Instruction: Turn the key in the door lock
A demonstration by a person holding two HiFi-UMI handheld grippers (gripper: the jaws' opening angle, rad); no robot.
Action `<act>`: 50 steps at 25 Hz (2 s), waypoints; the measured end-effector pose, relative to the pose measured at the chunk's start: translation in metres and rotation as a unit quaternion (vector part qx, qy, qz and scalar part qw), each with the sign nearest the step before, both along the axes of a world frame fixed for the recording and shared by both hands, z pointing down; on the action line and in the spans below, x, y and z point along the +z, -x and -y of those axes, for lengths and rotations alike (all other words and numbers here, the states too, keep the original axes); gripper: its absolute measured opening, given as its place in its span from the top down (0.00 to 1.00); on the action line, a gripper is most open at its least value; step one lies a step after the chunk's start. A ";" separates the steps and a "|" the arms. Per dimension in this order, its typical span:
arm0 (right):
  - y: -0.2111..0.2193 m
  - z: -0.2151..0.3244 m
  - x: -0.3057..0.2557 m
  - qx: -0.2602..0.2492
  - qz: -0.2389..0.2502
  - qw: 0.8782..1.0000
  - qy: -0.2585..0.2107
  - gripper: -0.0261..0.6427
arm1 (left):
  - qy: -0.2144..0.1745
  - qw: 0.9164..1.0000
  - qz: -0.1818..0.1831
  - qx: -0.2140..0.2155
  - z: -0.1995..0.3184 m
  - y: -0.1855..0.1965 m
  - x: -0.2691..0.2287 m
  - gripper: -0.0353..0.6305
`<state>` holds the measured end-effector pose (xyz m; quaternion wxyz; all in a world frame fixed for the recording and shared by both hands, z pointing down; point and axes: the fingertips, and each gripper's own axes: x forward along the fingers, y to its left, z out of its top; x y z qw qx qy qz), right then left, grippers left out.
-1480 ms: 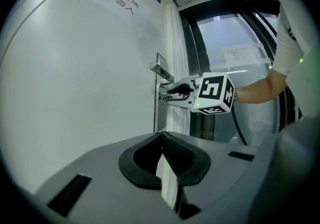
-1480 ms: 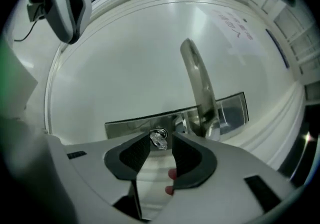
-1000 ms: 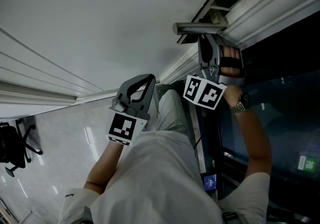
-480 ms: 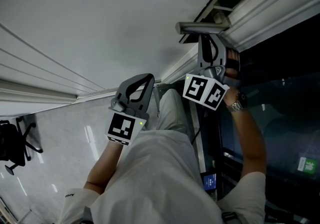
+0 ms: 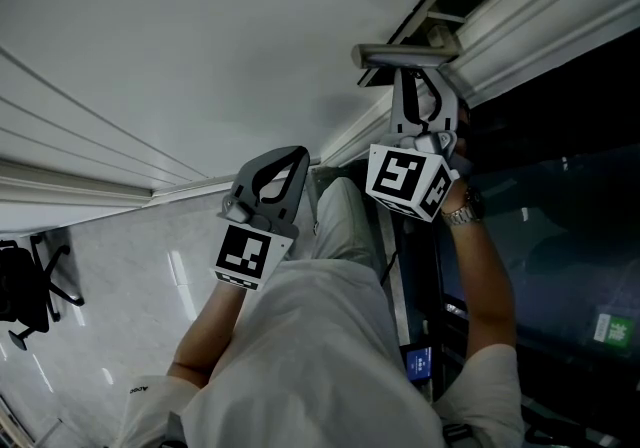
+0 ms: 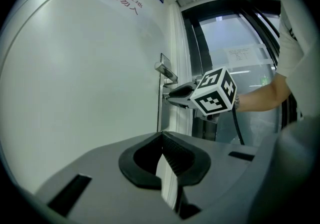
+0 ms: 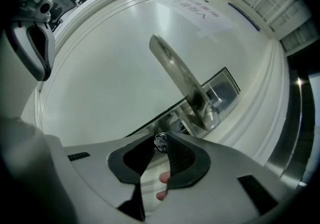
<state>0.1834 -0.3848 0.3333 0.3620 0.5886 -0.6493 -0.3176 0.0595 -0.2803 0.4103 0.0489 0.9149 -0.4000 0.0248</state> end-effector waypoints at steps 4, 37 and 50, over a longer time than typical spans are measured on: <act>0.000 -0.001 -0.002 -0.002 0.034 0.999 0.000 0.86 | -0.002 1.000 0.000 0.000 0.000 0.000 -0.001 0.94; 0.058 -0.056 0.042 -0.075 0.374 0.922 0.071 0.95 | -0.001 0.998 0.033 -0.053 -0.007 0.036 0.015 0.94; 0.117 -0.077 0.104 -0.118 0.455 0.871 0.146 0.95 | 0.001 0.992 0.048 -0.115 -0.015 0.074 0.037 0.94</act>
